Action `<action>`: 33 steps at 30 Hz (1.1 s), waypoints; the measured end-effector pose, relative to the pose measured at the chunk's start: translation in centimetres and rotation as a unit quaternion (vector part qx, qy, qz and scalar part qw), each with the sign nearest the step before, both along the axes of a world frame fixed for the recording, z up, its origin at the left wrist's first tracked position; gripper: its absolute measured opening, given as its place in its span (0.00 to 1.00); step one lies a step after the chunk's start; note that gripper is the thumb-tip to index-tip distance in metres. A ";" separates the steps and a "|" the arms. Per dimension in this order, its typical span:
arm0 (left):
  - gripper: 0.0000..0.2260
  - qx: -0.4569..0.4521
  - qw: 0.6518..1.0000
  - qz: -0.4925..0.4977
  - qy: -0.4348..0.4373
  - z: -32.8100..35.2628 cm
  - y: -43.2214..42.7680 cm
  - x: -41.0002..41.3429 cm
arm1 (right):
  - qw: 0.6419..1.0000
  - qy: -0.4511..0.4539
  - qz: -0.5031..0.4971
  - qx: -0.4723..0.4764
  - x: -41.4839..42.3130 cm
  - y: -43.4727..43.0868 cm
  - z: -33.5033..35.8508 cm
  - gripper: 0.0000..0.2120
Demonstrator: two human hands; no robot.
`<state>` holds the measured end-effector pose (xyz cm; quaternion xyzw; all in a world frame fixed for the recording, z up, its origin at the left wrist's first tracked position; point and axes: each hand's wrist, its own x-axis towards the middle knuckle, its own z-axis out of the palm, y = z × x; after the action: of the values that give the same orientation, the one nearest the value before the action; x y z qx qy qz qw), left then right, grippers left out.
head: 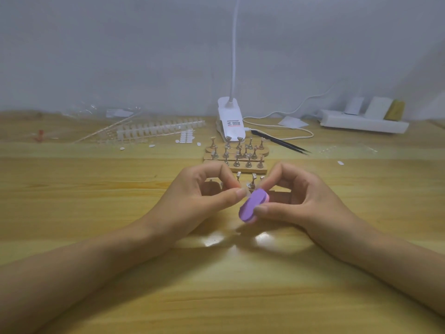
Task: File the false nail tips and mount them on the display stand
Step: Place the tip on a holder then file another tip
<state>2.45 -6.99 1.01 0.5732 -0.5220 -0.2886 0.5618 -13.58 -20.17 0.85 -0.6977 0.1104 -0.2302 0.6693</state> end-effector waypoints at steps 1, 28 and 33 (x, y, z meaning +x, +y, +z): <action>0.08 0.000 1.000 0.001 0.001 0.0 0.0 0.0 | 1.000 -0.005 -0.011 -0.003 0.0 0.0 0.0 0.13; 0.07 -0.025 1.000 0.009 -0.007 -0.3 -0.3 -0.1 | 1.000 -0.012 -0.012 -0.004 0.1 0.0 0.0 0.16; 0.07 -0.024 1.000 0.011 -0.015 -0.3 -0.3 -0.1 | 1.000 -0.008 -0.019 0.000 0.0 -0.1 0.1 0.16</action>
<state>2.40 -7.27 0.70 0.5695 -0.5307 -0.2609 0.5709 -13.54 -20.31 0.92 -0.6933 0.1189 -0.2486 0.6658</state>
